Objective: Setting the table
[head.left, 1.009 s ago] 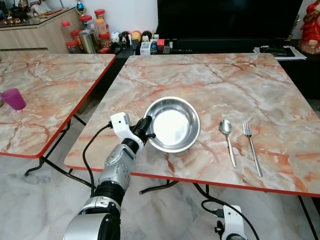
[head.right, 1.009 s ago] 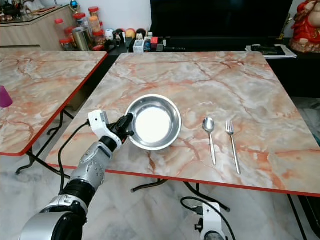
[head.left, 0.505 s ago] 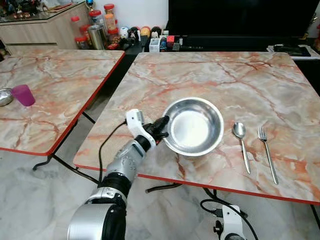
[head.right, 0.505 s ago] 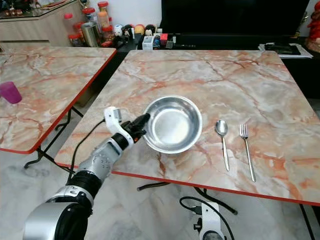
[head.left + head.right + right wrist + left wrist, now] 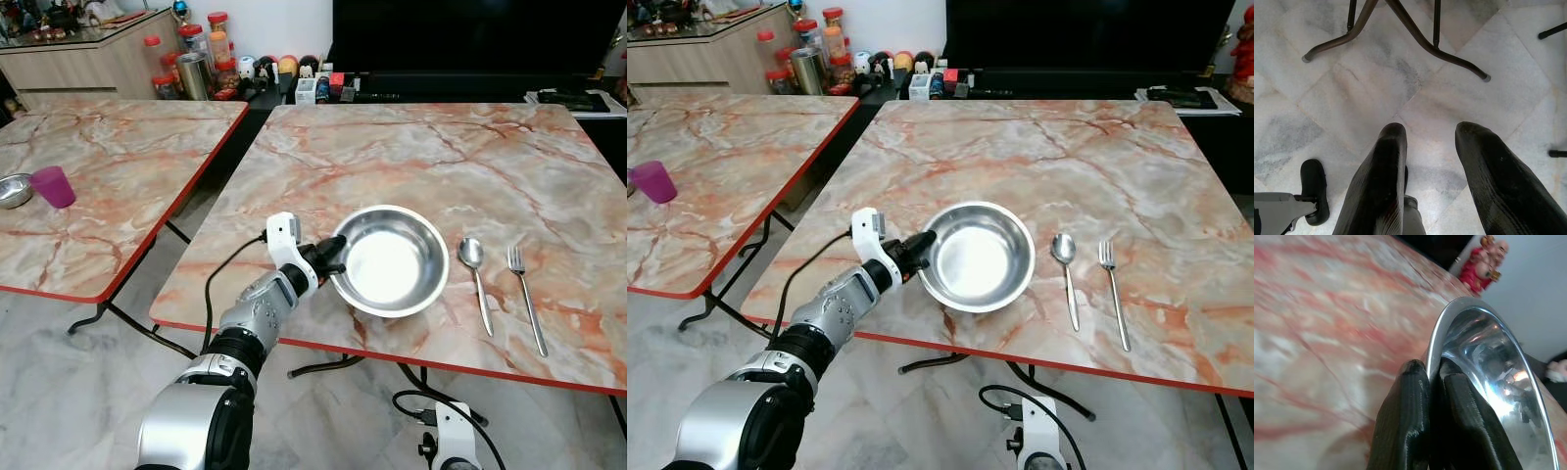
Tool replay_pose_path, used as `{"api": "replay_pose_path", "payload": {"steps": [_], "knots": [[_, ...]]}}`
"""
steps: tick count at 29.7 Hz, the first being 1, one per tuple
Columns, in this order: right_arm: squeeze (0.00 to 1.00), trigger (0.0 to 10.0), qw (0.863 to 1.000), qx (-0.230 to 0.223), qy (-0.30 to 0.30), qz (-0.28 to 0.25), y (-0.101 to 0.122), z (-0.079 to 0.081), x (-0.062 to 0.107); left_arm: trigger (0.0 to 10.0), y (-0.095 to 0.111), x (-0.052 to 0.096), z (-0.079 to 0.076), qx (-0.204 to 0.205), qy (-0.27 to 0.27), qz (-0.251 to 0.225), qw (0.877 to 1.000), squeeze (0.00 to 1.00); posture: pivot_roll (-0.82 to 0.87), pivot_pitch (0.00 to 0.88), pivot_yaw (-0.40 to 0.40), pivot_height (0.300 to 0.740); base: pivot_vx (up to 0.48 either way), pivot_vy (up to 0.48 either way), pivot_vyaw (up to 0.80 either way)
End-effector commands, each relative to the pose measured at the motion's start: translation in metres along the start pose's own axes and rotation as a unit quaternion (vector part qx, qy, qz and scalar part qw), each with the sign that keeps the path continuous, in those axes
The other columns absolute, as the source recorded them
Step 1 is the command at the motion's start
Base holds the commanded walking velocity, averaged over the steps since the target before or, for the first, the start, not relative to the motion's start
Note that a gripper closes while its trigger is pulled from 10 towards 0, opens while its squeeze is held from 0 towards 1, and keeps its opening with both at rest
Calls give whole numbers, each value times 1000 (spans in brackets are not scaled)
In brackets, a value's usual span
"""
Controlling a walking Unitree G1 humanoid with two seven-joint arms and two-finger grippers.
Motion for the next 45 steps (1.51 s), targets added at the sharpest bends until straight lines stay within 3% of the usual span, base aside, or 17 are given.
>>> {"api": "replay_pose_path", "payload": {"steps": [1,2,3,5,7,12,30,45], "knots": [[0,10000,1000,-7,0,2,-1,2,0,10000,6,-4,-7,-9,-5,-10,1000,0,15,0,78,740,0,0,0],[0,10000,1000,-7,0,2,-1,2,0,10000,6,-4,-7,-9,-5,-10,1000,0,15,0,78,740,0,0,0],[0,10000,1000,-9,0,2,-1,1,0,10000,33,12,19,-79,49,-82,992,0,21,0,70,740,0,0,0],[0,10000,1000,-8,0,2,-1,1,0,10000,48,25,34,-115,81,-123,982,0,21,0,70,740,0,0,0],[0,10000,1000,-5,3,2,-1,2,0,10000,55,35,45,-137,103,-138,976,0,33,0,58,740,0,0,0],[0,10000,1000,-4,5,0,1,2,0,10000,61,45,58,-133,124,-156,971,0,36,0,49,740,0,0,-392],[0,10000,1000,5,3,-8,6,-5,-1,10000,69,50,62,-121,130,-183,967,0,23,0,32,740,0,0,-199],[0,10000,1000,15,2,-17,12,-9,-2,10000,68,49,60,-114,124,-187,968,0,26,0,12,740,0,-292,0]]}}
Point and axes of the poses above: a point about 5 cm out from each wrist's last joint towards the gripper, its own x axis pointing back from the gripper into the wrist, its own y axis along the axis of the wrist's last joint, z = x × y, the point moved 6 cm from there along -x, pointing out of the wrist towards the gripper, and after that the axes turned 12 degrees about x, right-handed, at the moved point
